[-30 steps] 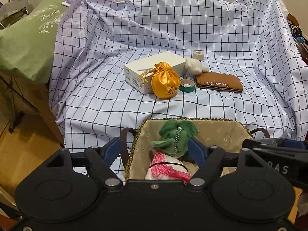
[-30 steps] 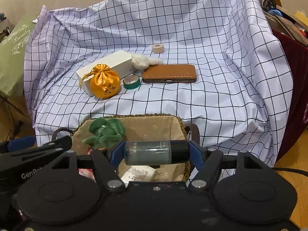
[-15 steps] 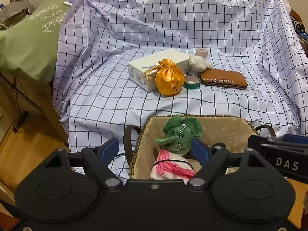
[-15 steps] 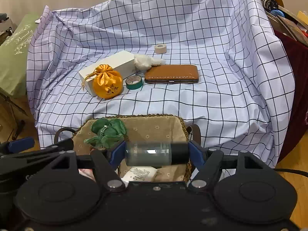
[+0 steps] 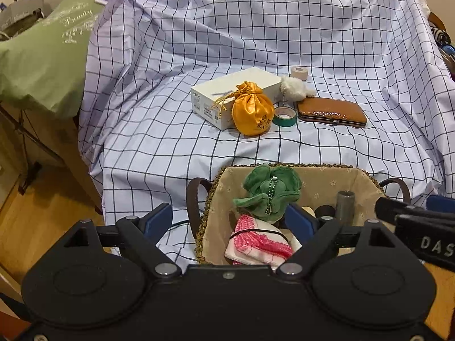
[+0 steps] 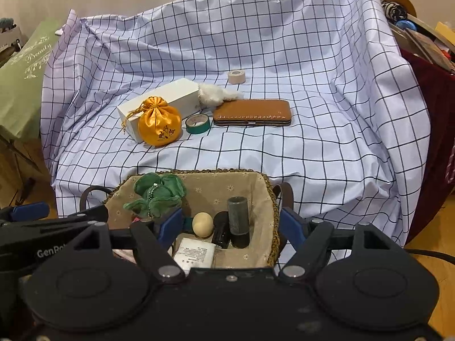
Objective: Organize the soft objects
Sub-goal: 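Move both tools from the basket toward the remaining items on the cloth, then grasp the beige tape roll with the right gripper while the left grasps the orange pouch, then carry the orange pouch and beige tape roll over the basket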
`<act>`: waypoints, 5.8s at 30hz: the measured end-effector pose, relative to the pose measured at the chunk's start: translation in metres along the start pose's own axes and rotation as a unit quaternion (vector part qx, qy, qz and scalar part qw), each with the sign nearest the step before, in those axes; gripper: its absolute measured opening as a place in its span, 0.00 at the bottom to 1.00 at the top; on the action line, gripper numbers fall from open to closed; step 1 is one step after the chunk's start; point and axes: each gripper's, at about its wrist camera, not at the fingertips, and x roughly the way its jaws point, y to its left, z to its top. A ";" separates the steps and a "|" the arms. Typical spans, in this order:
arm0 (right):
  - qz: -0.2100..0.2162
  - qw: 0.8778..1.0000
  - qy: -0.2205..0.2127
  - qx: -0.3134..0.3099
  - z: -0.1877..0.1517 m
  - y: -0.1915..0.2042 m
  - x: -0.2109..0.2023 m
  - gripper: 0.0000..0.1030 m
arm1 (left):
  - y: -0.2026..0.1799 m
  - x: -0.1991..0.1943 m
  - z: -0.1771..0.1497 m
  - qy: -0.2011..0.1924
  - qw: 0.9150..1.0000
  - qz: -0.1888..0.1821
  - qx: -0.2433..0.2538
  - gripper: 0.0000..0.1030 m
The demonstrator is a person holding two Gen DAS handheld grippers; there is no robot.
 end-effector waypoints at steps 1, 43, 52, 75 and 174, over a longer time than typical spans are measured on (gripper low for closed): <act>0.000 1.000 -0.002 0.002 0.000 -0.002 -0.001 0.72 | -0.001 -0.001 -0.001 -0.001 1.000 0.003 0.004 0.81; 0.011 0.997 0.072 0.025 0.020 -0.011 0.055 0.72 | -0.013 0.037 0.028 0.066 0.996 -0.032 0.044 0.86; 0.006 0.997 0.079 0.015 0.031 -0.008 0.067 0.72 | -0.008 0.050 0.039 0.081 0.995 -0.044 0.030 0.86; -0.018 0.999 0.045 -0.010 0.092 -0.021 0.111 0.73 | -0.015 0.097 0.092 0.059 0.997 -0.047 0.033 0.86; -0.066 0.993 0.076 -0.058 0.253 -0.024 0.353 0.58 | -0.025 0.177 0.122 0.063 0.994 -0.085 -0.036 0.52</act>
